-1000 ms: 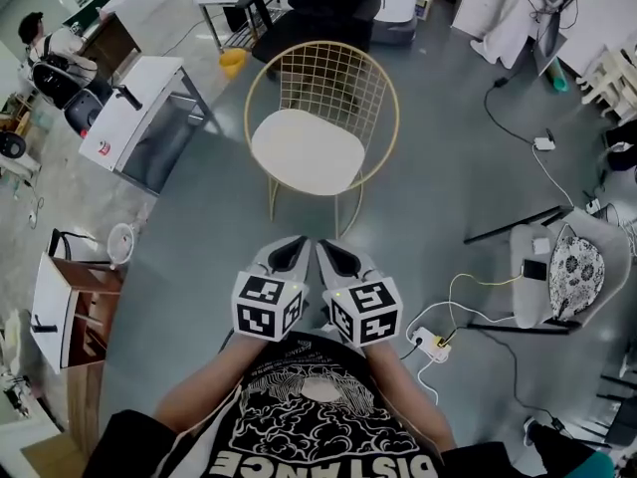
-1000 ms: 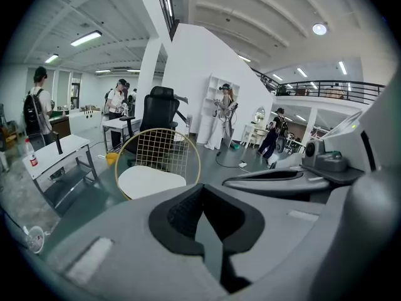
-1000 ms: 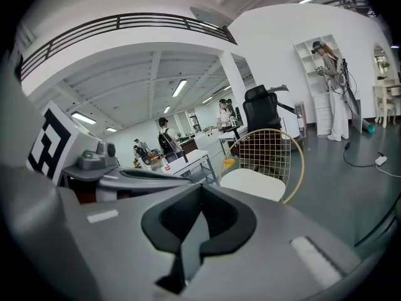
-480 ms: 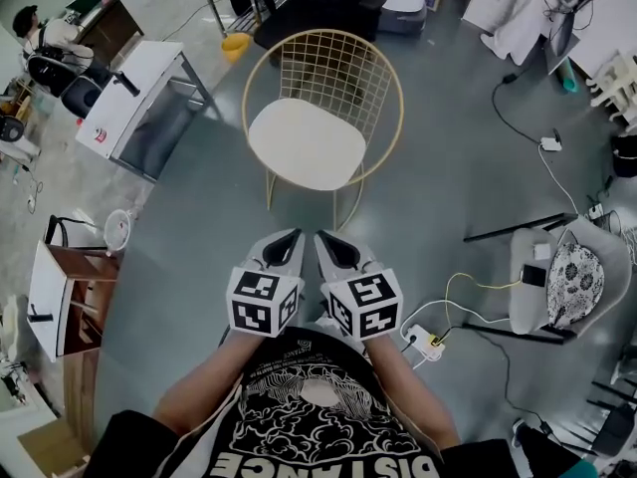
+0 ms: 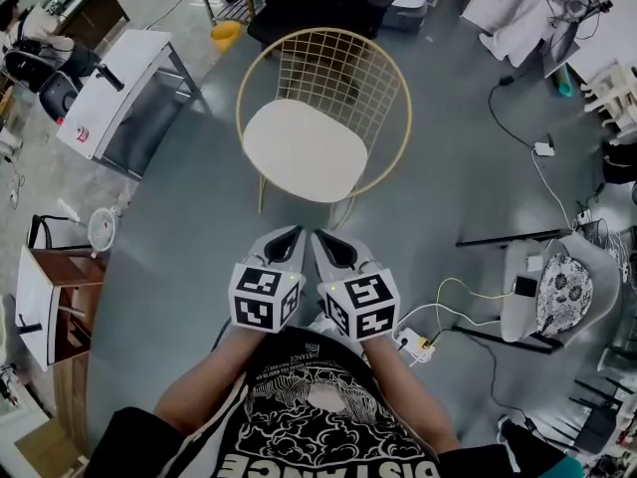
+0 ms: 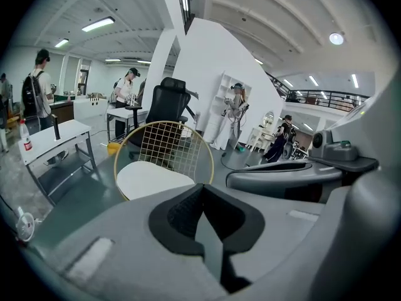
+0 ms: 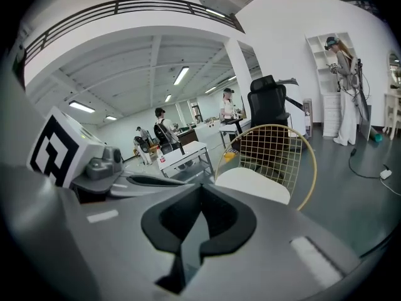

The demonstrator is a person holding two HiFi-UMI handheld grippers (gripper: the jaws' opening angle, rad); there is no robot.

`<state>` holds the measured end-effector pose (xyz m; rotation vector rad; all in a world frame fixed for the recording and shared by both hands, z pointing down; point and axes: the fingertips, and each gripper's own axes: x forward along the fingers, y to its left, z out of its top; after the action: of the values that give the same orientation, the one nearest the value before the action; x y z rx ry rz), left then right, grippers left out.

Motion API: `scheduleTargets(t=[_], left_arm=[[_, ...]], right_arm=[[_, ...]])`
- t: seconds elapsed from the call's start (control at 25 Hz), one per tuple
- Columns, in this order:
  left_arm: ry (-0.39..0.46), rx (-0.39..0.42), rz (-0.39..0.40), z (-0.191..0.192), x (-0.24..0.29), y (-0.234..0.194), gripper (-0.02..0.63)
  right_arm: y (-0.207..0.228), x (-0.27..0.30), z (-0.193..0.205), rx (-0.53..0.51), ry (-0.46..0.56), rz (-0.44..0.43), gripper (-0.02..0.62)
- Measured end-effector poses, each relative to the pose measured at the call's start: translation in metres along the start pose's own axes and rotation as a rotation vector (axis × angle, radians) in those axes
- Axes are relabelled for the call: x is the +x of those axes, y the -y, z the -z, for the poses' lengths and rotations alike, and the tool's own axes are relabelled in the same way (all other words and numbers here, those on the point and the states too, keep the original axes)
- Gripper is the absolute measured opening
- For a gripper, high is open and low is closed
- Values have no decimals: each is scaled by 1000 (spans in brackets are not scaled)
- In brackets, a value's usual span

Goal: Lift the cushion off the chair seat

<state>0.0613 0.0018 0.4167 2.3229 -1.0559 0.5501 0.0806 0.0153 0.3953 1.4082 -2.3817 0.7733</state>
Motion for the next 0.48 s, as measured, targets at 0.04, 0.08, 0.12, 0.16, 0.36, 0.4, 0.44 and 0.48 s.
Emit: scheduleTargets(t=[0.04, 0.08, 0.12, 0.16, 0.36, 0.4, 0.44, 0.48], left_arm=[[-2, -6, 1, 0, 8, -3, -9], [-4, -13, 2, 0, 16, -6, -9], [-9, -22, 4, 0, 23, -11, -9], [-15, -31, 8, -1, 28, -18, -9], [-43, -73, 36, -10, 40, -68, -9], [-42, -85, 47, -12, 44, -78, -8], [-37, -104, 60, -14, 47, -88, -8], [-32, -129, 75, -16, 49, -100, -8]], right_arm=[[5, 5, 1, -2, -6, -2, 0], [10, 11, 2, -4, -13, -5, 0], [13, 17, 1, -6, -22, -5, 0], [14, 25, 0, -10, -32, -4, 0], [7, 74, -19, -22, -76, 15, 0], [6, 84, -22, -22, -85, 17, 0], [4, 95, -25, -21, -98, 18, 0], [2, 108, -28, -20, -114, 20, 0]])
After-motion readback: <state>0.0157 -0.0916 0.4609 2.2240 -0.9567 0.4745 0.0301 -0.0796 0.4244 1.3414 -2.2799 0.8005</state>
